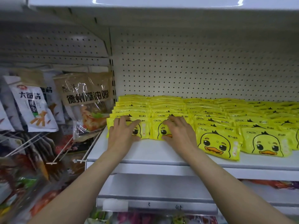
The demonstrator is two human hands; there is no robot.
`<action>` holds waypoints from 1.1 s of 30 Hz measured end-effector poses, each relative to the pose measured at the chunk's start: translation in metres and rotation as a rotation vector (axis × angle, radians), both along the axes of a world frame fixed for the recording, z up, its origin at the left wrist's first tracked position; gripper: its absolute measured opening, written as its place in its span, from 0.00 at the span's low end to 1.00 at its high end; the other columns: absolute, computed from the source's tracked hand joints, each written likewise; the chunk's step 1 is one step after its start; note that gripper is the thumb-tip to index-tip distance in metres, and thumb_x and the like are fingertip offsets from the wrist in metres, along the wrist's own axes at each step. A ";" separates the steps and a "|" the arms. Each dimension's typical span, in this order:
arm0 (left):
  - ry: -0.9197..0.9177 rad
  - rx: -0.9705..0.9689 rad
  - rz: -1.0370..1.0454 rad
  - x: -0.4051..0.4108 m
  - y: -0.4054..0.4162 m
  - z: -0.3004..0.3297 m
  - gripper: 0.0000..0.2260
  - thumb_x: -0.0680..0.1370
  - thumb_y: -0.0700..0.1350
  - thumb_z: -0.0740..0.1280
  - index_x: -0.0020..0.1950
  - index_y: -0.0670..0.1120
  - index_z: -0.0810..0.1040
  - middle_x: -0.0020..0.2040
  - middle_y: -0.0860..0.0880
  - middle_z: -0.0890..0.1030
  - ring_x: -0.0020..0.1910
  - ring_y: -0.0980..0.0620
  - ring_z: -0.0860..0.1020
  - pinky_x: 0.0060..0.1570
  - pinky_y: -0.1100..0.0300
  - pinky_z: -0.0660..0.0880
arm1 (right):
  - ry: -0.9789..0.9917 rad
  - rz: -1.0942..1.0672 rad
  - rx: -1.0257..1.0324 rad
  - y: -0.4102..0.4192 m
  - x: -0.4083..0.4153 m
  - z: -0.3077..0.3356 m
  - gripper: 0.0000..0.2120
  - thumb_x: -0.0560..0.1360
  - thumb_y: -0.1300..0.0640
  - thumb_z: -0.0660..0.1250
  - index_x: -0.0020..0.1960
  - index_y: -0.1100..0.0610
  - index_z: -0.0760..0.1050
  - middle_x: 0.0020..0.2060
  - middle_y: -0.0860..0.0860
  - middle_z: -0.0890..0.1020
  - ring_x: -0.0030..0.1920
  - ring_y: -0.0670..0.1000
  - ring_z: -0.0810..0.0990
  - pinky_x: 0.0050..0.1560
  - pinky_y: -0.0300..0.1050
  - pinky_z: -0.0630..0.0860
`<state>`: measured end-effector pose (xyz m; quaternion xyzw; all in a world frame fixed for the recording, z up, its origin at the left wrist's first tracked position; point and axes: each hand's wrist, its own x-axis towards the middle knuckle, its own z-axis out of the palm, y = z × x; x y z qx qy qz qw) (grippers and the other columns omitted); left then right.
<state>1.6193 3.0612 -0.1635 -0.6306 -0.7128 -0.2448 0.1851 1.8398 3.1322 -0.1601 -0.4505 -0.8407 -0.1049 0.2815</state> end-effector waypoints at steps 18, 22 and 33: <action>-0.051 -0.040 -0.621 0.169 0.017 0.016 0.34 0.67 0.59 0.75 0.72 0.57 0.70 0.70 0.47 0.71 0.70 0.45 0.66 0.65 0.47 0.68 | 0.123 -0.156 -0.137 -0.049 0.165 0.017 0.29 0.68 0.45 0.77 0.67 0.47 0.75 0.69 0.53 0.73 0.71 0.54 0.67 0.66 0.50 0.68; -0.034 -0.097 -0.661 0.196 0.032 0.009 0.32 0.70 0.57 0.74 0.73 0.58 0.69 0.74 0.48 0.67 0.73 0.46 0.62 0.69 0.50 0.63 | 0.036 -0.121 -0.191 -0.044 0.194 0.011 0.30 0.67 0.47 0.78 0.67 0.47 0.75 0.72 0.52 0.71 0.72 0.54 0.66 0.68 0.50 0.66; 0.033 0.008 -0.476 0.220 0.068 0.005 0.37 0.62 0.60 0.78 0.70 0.54 0.73 0.69 0.45 0.73 0.67 0.42 0.70 0.61 0.46 0.69 | -0.058 0.009 -0.059 0.016 0.210 0.015 0.35 0.60 0.49 0.81 0.65 0.50 0.76 0.70 0.53 0.74 0.70 0.57 0.70 0.67 0.52 0.68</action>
